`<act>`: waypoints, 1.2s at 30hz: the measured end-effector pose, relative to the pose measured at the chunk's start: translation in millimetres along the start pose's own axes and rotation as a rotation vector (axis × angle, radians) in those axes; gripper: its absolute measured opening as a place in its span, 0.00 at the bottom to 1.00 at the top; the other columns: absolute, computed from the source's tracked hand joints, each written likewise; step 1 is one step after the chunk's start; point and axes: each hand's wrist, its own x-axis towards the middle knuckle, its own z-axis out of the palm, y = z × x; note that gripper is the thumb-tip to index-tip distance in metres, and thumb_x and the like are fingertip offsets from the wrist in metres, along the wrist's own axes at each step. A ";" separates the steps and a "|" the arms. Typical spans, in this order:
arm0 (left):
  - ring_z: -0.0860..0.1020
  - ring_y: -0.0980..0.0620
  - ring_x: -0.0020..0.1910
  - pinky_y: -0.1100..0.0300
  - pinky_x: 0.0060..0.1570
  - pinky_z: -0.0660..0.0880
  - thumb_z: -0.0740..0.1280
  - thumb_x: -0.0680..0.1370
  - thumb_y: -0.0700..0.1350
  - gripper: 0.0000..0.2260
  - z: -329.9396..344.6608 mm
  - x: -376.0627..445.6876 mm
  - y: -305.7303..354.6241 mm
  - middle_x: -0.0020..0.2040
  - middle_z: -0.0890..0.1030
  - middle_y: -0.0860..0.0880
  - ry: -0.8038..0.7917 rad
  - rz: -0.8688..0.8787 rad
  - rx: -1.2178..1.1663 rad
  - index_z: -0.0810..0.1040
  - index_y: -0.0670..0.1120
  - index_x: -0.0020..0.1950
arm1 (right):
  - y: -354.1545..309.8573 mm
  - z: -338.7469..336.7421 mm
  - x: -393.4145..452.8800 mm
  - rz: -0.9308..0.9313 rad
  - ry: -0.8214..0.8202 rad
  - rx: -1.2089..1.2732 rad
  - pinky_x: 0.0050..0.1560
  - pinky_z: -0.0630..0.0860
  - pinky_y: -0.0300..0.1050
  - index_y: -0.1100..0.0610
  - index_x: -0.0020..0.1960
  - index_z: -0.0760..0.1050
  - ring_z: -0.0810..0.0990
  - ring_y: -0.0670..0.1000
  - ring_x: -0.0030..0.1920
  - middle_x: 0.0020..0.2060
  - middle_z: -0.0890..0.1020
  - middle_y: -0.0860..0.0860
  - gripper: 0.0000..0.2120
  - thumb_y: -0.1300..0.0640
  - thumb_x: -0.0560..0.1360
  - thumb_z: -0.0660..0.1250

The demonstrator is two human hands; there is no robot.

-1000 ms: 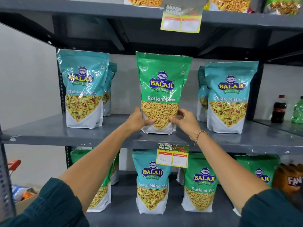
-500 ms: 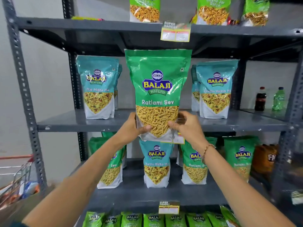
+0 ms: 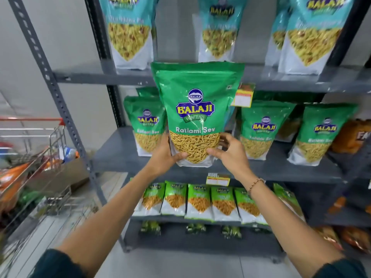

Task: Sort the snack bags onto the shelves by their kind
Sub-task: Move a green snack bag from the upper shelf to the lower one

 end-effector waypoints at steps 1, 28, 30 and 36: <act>0.63 0.55 0.66 0.58 0.67 0.59 0.73 0.70 0.46 0.38 2.0 -0.2 -10.4 0.67 0.66 0.52 -0.008 -0.021 -0.015 0.55 0.44 0.73 | 8.0 7.4 0.7 0.015 -0.015 -0.014 0.54 0.74 0.43 0.58 0.61 0.72 0.77 0.48 0.51 0.47 0.79 0.48 0.29 0.55 0.63 0.77; 0.69 0.43 0.67 0.51 0.64 0.66 0.74 0.69 0.42 0.32 6.7 92.4 -164.7 0.68 0.71 0.43 0.068 -0.448 -0.025 0.61 0.44 0.67 | 125.8 146.1 116.7 0.225 -0.244 0.135 0.54 0.77 0.41 0.63 0.60 0.71 0.78 0.48 0.52 0.56 0.81 0.59 0.25 0.68 0.65 0.74; 0.68 0.43 0.68 0.47 0.66 0.66 0.74 0.69 0.44 0.32 7.0 93.1 -165.9 0.69 0.70 0.43 0.055 -0.444 -0.012 0.60 0.45 0.67 | 128.5 145.5 118.4 0.216 -0.255 0.127 0.51 0.75 0.31 0.63 0.60 0.71 0.77 0.47 0.53 0.56 0.80 0.59 0.25 0.67 0.65 0.74; 0.69 0.45 0.67 0.46 0.67 0.68 0.73 0.70 0.46 0.34 8.8 83.3 -160.7 0.69 0.69 0.47 0.016 -0.433 -0.014 0.57 0.48 0.69 | 130.9 141.7 112.8 0.166 -0.296 0.108 0.52 0.73 0.28 0.62 0.64 0.68 0.76 0.48 0.56 0.59 0.78 0.58 0.27 0.64 0.67 0.73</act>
